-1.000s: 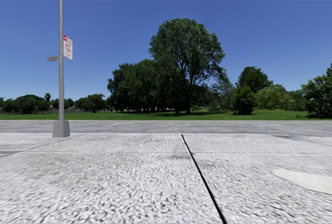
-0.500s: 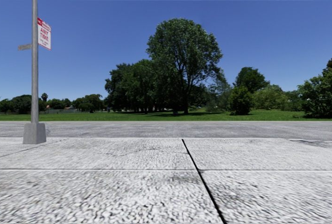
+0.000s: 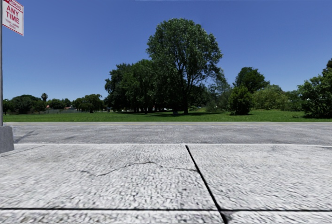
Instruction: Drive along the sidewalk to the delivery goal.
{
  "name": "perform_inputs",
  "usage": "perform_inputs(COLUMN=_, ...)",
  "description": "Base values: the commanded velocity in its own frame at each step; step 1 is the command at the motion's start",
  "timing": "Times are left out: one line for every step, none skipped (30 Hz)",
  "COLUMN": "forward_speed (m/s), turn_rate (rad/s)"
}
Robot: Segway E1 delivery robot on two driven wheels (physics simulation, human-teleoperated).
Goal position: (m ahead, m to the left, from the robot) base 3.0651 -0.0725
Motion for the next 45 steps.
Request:
perform_inputs(forward_speed=2.0, turn_rate=0.0)
perform_inputs(forward_speed=2.0, turn_rate=0.0)
perform_inputs(forward_speed=2.0, turn_rate=0.0)
perform_inputs(forward_speed=2.0, turn_rate=0.0)
perform_inputs(forward_speed=2.0, turn_rate=0.0)
perform_inputs(forward_speed=2.0, turn_rate=0.0)
perform_inputs(forward_speed=2.0, turn_rate=0.0)
perform_inputs(forward_speed=2.0, turn_rate=0.0)
perform_inputs(forward_speed=2.0, turn_rate=0.0)
perform_inputs(forward_speed=2.0, turn_rate=-0.12)
perform_inputs(forward_speed=2.0, turn_rate=-0.21)
perform_inputs(forward_speed=2.0, turn_rate=-0.24)
perform_inputs(forward_speed=2.0, turn_rate=-0.24)
perform_inputs(forward_speed=2.0, turn_rate=-0.25)
perform_inputs(forward_speed=2.0, turn_rate=-0.25)
perform_inputs(forward_speed=2.0, turn_rate=-0.25)
perform_inputs(forward_speed=2.0, turn_rate=-0.25)
perform_inputs(forward_speed=2.0, turn_rate=-0.25)
perform_inputs(forward_speed=2.0, turn_rate=-0.25)
perform_inputs(forward_speed=2.0, turn_rate=-0.23)
perform_inputs(forward_speed=2.0, turn_rate=-0.2)
perform_inputs(forward_speed=2.0, turn_rate=-0.09)
perform_inputs(forward_speed=2.0, turn_rate=-0.09)
perform_inputs(forward_speed=2.0, turn_rate=0.0)
perform_inputs(forward_speed=1.98, turn_rate=0.0)
perform_inputs(forward_speed=1.85, turn_rate=0.0)
perform_inputs(forward_speed=1.85, turn_rate=0.0)
perform_inputs(forward_speed=1.69, turn_rate=0.0)
perform_inputs(forward_speed=1.62, turn_rate=0.0)
perform_inputs(forward_speed=1.5, turn_rate=0.0)
perform_inputs(forward_speed=1.43, turn_rate=0.0)
perform_inputs(forward_speed=1.32, turn_rate=0.0)
perform_inputs(forward_speed=1.27, turn_rate=0.0)
perform_inputs(forward_speed=1.27, turn_rate=0.0)
perform_inputs(forward_speed=1.25, turn_rate=0.0)
perform_inputs(forward_speed=1.18, turn_rate=0.0)
perform_inputs(forward_speed=1.09, turn_rate=0.0)
perform_inputs(forward_speed=1.05, turn_rate=0.0)
perform_inputs(forward_speed=1.05, turn_rate=0.0)
perform_inputs(forward_speed=1.02, turn_rate=0.0)
perform_inputs(forward_speed=1.01, turn_rate=0.0)
perform_inputs(forward_speed=0.96, turn_rate=0.0)
perform_inputs(forward_speed=0.96, turn_rate=0.0)
perform_inputs(forward_speed=0.88, turn_rate=0.0)
perform_inputs(forward_speed=0.67, turn_rate=0.0)
